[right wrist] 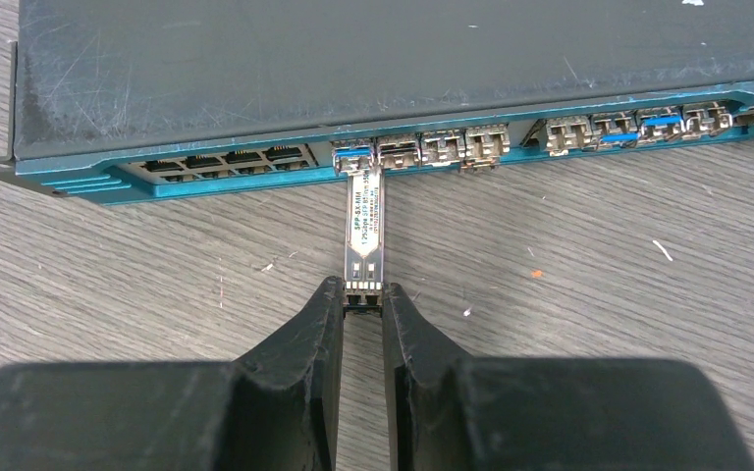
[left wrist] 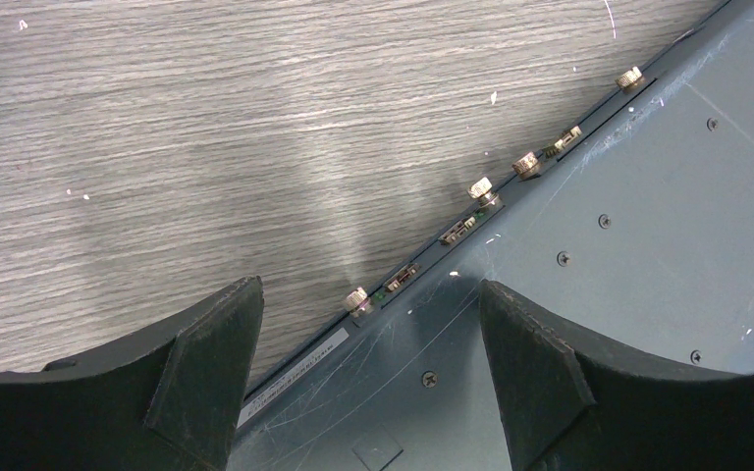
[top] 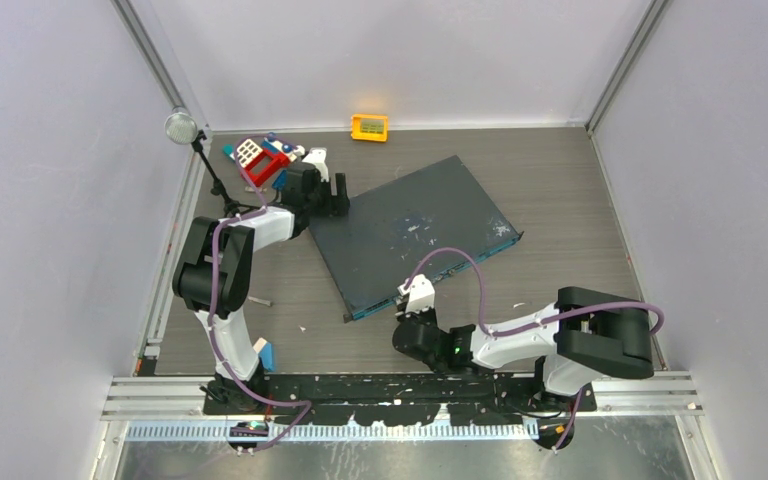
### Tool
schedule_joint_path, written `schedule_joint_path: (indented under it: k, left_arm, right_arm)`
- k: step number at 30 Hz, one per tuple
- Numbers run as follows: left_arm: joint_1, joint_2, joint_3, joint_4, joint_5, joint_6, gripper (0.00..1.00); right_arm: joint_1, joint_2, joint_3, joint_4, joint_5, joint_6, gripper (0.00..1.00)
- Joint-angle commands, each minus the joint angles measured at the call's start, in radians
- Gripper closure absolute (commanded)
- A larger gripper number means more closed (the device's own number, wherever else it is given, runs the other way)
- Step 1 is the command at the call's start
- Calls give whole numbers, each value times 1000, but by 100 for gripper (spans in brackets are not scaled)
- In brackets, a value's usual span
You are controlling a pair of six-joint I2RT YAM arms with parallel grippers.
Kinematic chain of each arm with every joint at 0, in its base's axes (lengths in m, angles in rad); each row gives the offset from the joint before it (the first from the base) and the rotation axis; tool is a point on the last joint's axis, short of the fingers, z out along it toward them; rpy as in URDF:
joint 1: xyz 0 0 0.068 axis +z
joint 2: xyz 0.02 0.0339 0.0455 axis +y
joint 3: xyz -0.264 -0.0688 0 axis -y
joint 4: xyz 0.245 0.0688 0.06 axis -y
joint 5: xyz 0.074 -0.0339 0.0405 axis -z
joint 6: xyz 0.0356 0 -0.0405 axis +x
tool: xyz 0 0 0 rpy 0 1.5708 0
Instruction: Insert the plug into the switch port
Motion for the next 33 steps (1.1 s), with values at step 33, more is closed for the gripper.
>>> schedule_joint_path:
  k: [33]
  left_arm:
    - [-16,39,8,-90,-20,41,18]
  right_arm:
    - [-4,-53,36,51,-13,-9,100]
